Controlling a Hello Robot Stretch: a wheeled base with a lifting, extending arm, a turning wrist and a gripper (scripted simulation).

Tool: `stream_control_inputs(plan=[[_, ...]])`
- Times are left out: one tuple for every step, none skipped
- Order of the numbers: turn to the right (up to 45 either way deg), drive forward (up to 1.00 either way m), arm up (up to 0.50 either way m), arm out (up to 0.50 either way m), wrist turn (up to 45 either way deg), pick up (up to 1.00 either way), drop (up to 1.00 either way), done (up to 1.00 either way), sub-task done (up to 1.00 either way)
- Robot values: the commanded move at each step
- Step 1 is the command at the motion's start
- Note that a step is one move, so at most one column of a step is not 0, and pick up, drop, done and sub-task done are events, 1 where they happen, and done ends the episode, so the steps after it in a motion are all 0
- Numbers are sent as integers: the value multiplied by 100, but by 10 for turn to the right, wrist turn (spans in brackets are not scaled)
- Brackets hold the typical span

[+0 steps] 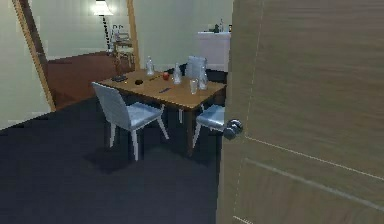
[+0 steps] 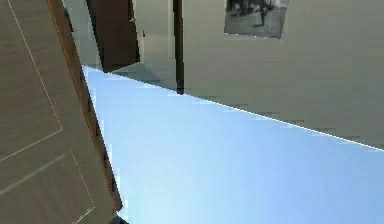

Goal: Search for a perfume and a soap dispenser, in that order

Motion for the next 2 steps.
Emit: stream_control_inputs(plan=[[0, 25, 0, 0, 0, 0, 0, 0, 0], [-390, 0, 0, 0, 0, 0, 0, 0, 0]])
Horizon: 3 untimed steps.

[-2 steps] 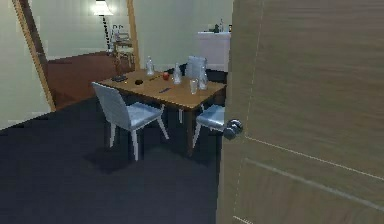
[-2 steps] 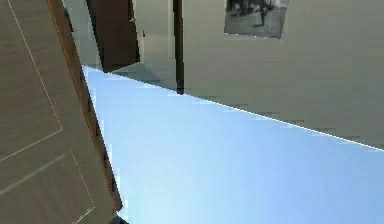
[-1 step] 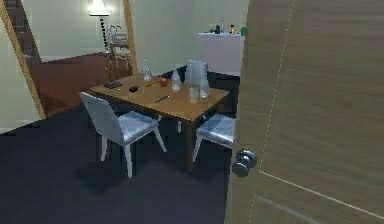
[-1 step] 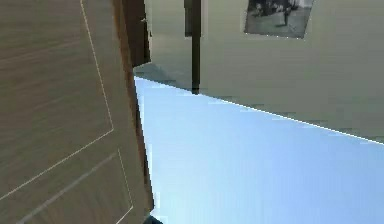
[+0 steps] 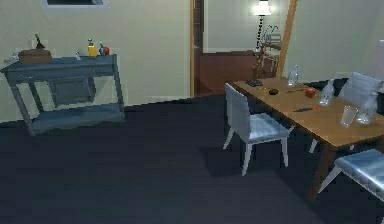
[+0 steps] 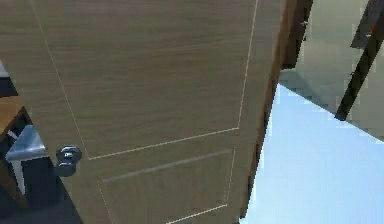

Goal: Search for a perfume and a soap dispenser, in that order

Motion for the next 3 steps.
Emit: stream_control_inputs(plan=[[0, 45, 0, 0, 0, 0, 0, 0, 0], [-90, 0, 0, 0, 0, 0, 0, 0, 0], [0, 100, 0, 0, 0, 0, 0, 0, 0]])
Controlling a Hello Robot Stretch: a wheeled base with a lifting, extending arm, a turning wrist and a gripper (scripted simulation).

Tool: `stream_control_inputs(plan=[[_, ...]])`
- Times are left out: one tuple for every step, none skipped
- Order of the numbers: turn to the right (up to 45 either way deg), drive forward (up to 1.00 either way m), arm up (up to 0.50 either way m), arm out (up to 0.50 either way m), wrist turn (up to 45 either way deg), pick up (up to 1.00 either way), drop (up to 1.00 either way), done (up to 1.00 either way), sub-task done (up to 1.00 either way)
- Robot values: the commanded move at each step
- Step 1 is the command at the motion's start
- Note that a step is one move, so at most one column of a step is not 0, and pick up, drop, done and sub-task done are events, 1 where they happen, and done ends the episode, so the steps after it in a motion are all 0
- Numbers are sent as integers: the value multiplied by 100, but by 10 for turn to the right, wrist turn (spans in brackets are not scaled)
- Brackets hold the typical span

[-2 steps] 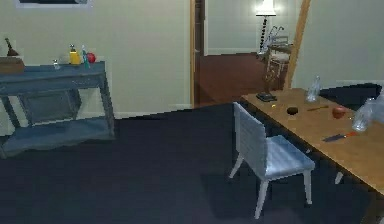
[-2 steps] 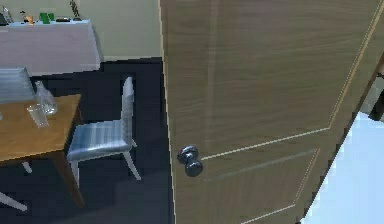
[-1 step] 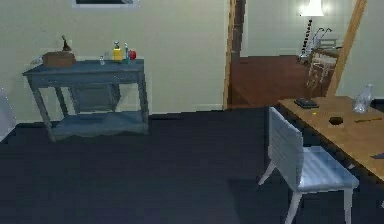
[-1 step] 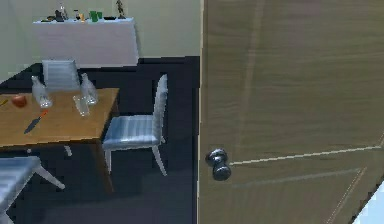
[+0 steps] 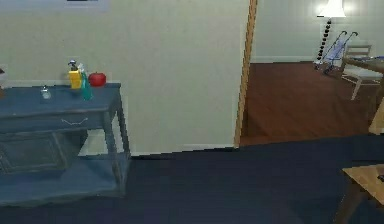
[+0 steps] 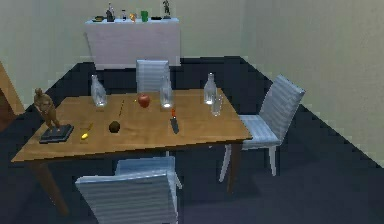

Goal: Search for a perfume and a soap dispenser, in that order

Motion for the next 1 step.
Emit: stream_control_inputs(plan=[[-30, 0, 0, 0, 0, 0, 0, 0, 0]])
